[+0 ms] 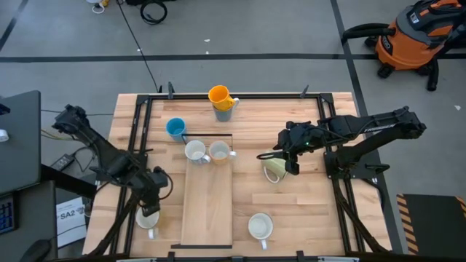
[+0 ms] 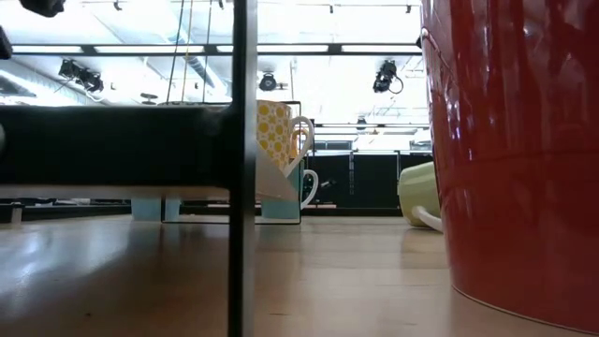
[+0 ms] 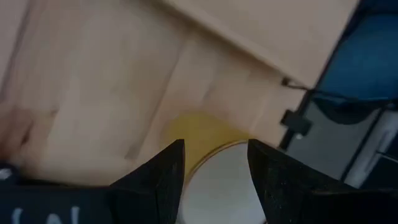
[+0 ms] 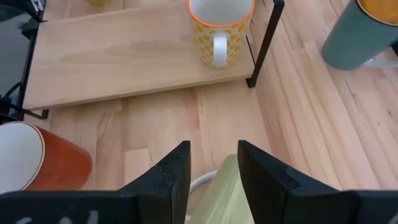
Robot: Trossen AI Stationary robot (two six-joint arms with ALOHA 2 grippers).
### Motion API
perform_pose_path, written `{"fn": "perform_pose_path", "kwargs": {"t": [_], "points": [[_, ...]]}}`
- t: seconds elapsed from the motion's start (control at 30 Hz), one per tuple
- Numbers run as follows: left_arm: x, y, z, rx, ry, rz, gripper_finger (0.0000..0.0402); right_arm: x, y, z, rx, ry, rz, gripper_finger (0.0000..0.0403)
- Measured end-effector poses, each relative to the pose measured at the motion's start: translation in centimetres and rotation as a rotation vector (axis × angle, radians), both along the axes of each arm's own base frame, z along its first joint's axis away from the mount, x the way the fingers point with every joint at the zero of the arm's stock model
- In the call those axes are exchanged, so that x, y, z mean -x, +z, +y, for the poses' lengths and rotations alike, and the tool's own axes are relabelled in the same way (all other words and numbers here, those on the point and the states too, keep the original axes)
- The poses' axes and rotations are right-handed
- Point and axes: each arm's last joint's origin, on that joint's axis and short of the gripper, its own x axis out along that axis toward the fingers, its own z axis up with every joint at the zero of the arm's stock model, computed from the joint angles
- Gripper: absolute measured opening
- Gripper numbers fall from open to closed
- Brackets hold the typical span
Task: Place coffee mugs
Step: Put the light yellow mug on the shelf
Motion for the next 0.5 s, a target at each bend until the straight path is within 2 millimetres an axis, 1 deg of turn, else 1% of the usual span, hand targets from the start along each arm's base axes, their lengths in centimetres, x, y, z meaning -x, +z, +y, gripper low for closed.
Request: {"fn": "perform_pose_path", "kwargs": {"t": [0.5], "points": [[1.9,-0.2,-1.3,-0.009,0.007,0.075,0.0181,0.0,0.0,0.0,0.0,0.001,0.0,0.0138]]}}
